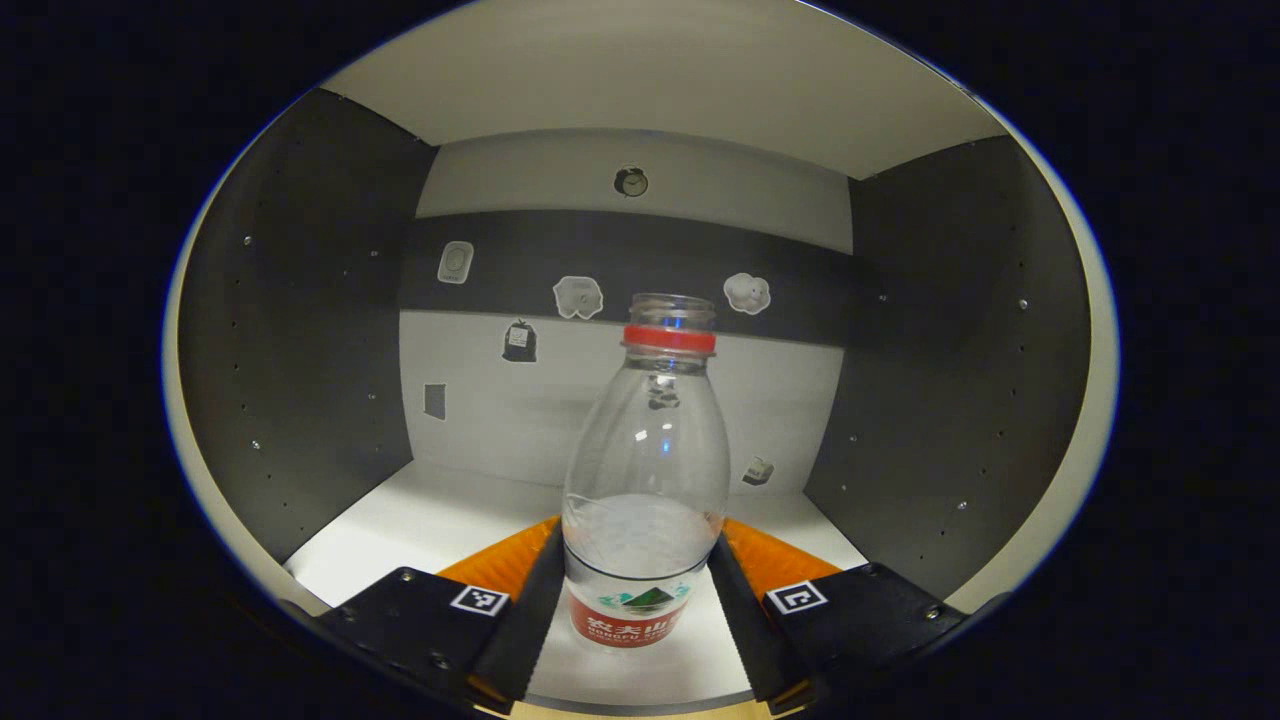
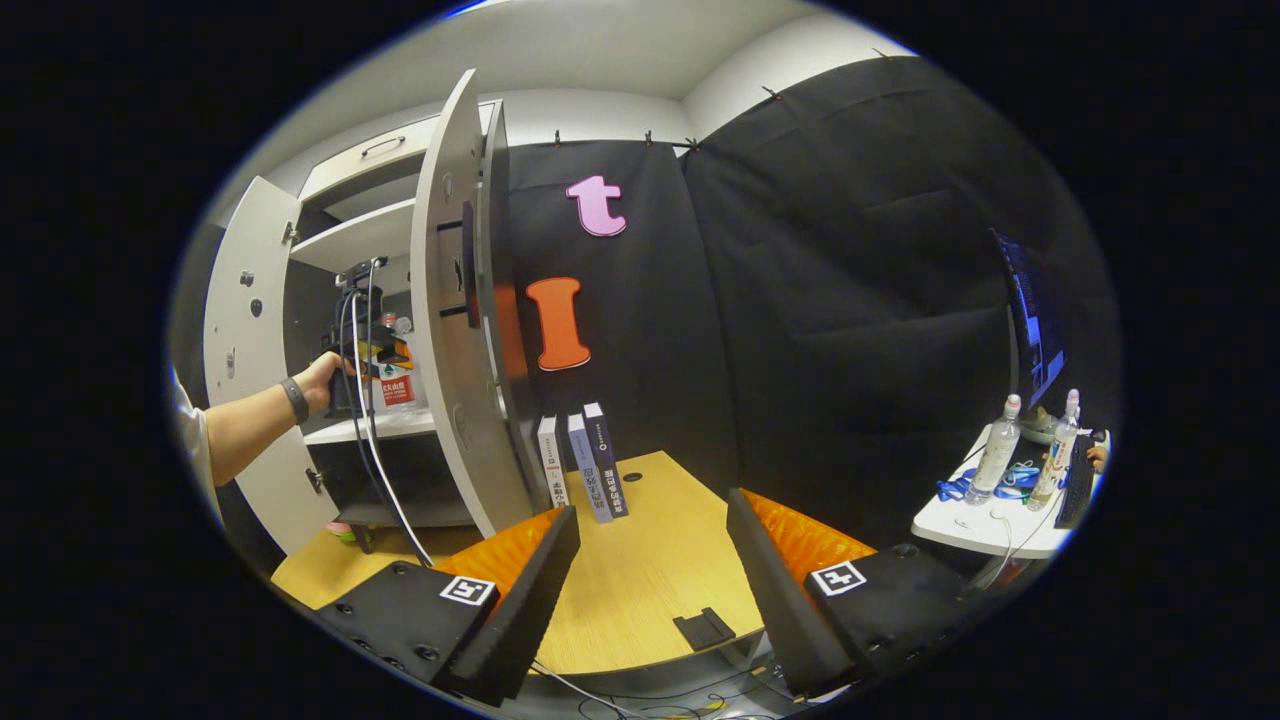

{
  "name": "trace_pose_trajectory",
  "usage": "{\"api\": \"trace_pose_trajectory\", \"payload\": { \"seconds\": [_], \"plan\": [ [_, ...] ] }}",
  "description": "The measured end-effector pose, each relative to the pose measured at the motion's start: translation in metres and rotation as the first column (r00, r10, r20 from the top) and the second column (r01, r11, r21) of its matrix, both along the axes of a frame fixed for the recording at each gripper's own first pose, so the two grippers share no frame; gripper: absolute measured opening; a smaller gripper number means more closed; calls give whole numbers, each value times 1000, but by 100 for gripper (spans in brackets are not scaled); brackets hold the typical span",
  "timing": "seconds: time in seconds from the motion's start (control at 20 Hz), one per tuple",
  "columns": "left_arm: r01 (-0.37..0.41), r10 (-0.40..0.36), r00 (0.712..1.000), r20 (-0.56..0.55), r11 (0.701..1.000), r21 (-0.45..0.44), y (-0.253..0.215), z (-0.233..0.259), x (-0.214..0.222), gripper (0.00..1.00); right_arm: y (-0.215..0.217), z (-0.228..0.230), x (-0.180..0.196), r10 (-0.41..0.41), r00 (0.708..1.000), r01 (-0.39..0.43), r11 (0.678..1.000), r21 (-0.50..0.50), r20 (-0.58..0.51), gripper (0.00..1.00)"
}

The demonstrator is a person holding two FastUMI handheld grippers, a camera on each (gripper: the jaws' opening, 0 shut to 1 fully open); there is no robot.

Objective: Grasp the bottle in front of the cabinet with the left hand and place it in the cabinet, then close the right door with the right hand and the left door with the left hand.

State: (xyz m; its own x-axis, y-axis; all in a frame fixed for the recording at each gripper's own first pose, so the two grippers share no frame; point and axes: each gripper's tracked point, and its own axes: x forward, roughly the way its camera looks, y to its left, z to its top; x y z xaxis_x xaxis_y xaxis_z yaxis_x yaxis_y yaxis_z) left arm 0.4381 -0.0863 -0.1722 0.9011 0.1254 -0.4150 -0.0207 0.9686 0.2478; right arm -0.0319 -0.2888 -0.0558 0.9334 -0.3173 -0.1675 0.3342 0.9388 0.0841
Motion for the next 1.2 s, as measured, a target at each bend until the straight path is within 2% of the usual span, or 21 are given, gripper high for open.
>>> {"api": "trace_pose_trajectory", "payload": {
  "seconds": [0.1, 0.25, 0.4, 0.45, 0.6, 0.65, 0.8, 0.9, 1.0, 1.2],
  "plan": [
    [31, -31, 999, 15, 999, -28, -8, 2, -1, 98, 5, -1, 3, 29, 1000, -29, 1000, -2, -6, 98],
    [65, -62, 995, 81, 997, -41, -18, 28, -7, 95, 10, -2, 10, 69, 998, -69, 998, -10, -15, 98],
    [119, -111, 977, 183, 992, -34, -35, 69, -18, 95, 18, -3, 22, 105, 994, -105, 994, -2, -14, 98],
    [130, -119, 967, 225, 991, -35, -40, 86, -26, 97, 20, -5, 25, 120, 993, -120, 993, 2, -13, 98],
    [140, -126, 929, 349, 990, -14, -51, 143, -61, 92, 26, 1, 34, 176, 984, -176, 984, 11, -6, 100],
    [136, -128, 914, 386, 991, 7, -52, 157, -71, 95, 27, 2, 39, 197, 980, -197, 980, 15, -2, 98],
    [142, -149, 884, 442, 989, 51, -61, 193, -114, 92, 36, 6, 52, 269, 963, -269, 963, 23, 26, 98],
    [134, -142, 881, 450, 990, 51, -66, 201, -140, 92, 41, 10, 61, 318, 947, -319, 947, 25, 42, 98],
    [102, -116, 887, 448, 993, 56, -66, 206, -172, 97, 46, 14, 68, 371, 927, -373, 928, 26, 48, 98],
    [10, -35, 899, 437, 998, 58, -51, 183, -243, 94, 51, 34, 62, 457, 888, -458, 889, 1, 59, 98]
  ]
}}
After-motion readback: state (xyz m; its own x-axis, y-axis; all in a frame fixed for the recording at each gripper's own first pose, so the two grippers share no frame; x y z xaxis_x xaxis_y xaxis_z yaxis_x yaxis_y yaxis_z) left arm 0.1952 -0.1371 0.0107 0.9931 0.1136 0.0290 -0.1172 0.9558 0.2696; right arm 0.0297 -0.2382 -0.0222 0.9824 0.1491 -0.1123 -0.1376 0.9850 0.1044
